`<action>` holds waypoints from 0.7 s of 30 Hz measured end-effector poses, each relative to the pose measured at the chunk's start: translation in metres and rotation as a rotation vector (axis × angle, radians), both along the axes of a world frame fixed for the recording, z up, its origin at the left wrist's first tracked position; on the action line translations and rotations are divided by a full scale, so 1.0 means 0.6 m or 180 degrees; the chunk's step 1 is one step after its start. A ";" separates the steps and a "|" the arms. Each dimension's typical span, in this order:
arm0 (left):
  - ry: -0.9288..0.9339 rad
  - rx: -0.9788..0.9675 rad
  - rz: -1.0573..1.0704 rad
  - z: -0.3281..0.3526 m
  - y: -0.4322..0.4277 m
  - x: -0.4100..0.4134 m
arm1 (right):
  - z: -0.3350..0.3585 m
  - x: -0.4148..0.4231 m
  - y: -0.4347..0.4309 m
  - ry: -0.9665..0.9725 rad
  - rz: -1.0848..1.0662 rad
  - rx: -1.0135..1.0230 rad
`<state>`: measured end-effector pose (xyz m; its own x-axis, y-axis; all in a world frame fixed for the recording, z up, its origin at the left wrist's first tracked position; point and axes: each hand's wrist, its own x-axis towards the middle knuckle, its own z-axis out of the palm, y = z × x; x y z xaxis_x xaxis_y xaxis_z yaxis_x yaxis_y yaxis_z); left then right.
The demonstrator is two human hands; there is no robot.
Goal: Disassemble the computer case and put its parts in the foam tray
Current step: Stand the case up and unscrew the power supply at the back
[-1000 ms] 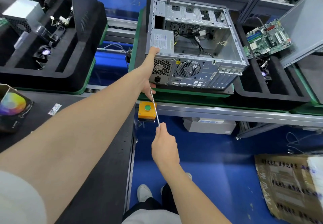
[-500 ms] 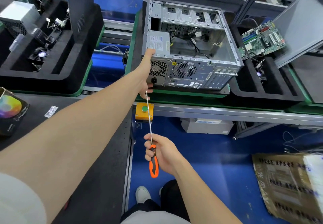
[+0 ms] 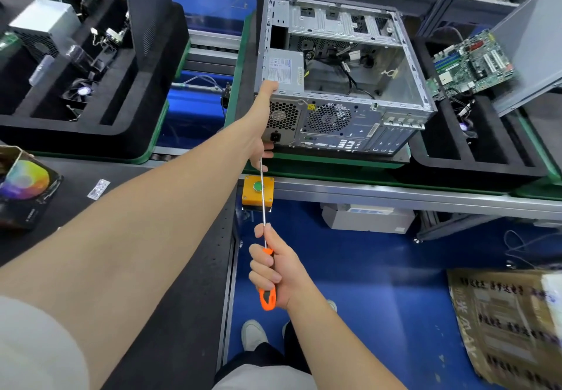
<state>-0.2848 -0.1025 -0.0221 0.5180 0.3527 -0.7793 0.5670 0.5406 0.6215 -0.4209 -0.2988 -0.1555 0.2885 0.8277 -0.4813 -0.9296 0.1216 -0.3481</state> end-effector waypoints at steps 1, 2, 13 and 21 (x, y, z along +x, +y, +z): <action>0.0013 0.0005 -0.0001 0.000 -0.001 0.000 | 0.002 0.004 -0.002 -0.0288 0.0017 -0.0284; 0.0028 0.0022 0.0006 0.000 -0.002 0.000 | 0.005 0.006 -0.004 -0.0637 0.0023 -0.0598; -0.0044 -0.0028 0.0009 0.000 -0.003 0.003 | -0.011 0.012 -0.012 -0.4442 0.0140 -0.3938; -0.0018 0.0019 -0.0213 -0.002 0.017 0.002 | 0.028 0.033 -0.019 -0.0782 0.0072 -0.1253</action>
<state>-0.2839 -0.0925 -0.0232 0.5450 0.3218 -0.7743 0.5981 0.4980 0.6279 -0.4009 -0.3104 -0.1389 0.4172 0.6031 -0.6798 -0.8147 -0.0833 -0.5739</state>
